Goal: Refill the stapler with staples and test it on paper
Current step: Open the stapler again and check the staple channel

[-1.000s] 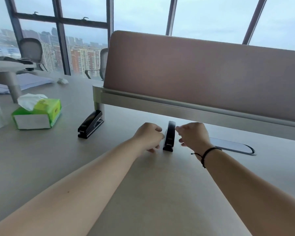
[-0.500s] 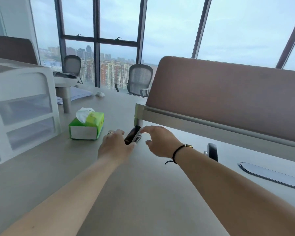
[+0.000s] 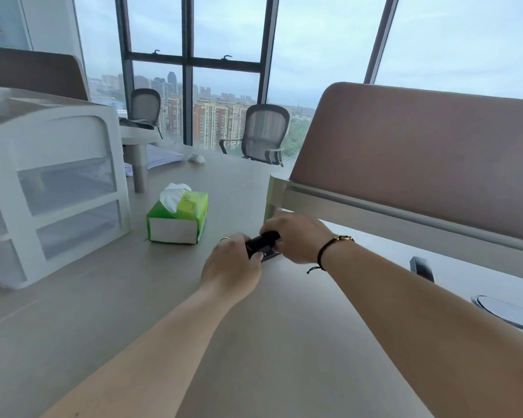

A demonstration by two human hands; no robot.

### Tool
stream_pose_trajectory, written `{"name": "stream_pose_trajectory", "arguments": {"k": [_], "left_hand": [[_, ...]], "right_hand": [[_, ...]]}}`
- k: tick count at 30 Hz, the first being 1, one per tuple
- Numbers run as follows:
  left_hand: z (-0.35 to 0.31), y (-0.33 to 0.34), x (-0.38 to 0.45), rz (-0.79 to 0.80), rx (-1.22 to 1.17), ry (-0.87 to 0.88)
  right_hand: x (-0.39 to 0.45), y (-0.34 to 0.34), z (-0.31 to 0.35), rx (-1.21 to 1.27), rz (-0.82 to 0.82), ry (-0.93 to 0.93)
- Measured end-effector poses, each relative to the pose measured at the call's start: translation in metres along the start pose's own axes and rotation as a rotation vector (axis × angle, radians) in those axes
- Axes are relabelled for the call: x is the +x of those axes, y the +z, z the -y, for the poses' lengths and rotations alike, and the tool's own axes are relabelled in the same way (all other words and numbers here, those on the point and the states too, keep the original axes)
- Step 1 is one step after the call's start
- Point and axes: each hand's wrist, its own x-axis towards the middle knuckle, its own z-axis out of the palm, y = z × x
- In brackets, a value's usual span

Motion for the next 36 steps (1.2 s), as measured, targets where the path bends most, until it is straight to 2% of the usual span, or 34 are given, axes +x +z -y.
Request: {"name": "stream_pose_trajectory", "arguments": {"k": [5, 12, 19, 29, 36], "left_hand": [[-0.019, -0.008, -0.023, 0.006, 0.119, 0.201], [-0.075, -0.025, -0.098, 0.121, 0.069, 0.42], [-0.134, -0.047, -0.199, 0.237, -0.074, 0.606], [-0.185, -0.078, -0.343, 0.536, -0.213, 0.701], [-0.184, -0.056, -0.398, 0.64, -0.22, 0.709]], "right_hand": [[-0.044, -0.014, -0.008, -0.031, -0.038, 0.008], [-0.163, -0.049, -0.017, 0.028, -0.04, 0.021], [-0.304, -0.08, 0.001, 0.157, -0.161, 0.045], [-0.494, -0.087, 0.041, 0.531, -0.164, 0.235], [-0.559, -0.056, 0.052, 0.678, -0.208, 0.39]]}}
